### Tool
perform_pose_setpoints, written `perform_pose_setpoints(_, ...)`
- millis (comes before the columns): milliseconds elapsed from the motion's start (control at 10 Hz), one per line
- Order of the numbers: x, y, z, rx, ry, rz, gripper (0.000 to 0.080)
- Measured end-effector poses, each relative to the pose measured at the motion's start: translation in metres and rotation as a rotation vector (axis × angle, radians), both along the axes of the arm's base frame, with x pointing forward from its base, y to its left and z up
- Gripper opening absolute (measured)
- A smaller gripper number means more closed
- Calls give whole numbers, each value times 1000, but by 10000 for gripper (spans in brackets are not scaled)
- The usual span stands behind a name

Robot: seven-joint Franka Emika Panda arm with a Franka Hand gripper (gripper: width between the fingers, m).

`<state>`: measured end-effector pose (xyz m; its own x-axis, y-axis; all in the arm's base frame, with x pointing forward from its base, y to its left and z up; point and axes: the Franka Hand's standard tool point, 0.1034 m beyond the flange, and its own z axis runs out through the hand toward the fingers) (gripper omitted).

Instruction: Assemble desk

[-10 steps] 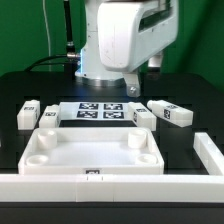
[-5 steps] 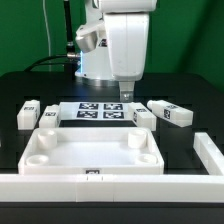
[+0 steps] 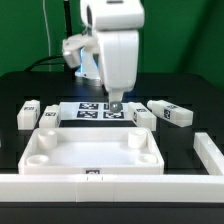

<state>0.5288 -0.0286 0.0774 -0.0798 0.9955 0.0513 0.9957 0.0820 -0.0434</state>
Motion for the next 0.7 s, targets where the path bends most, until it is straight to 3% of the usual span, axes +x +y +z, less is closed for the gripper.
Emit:
perform_pose_setpoints(100,-1,-1,-6,1,12,-18,650)
perform_pose_setpoints(500,-2,-1,-8,0,12,-21,650)
perform_pose_setpoints(700,-15,1,-24,2,18,-27,650)
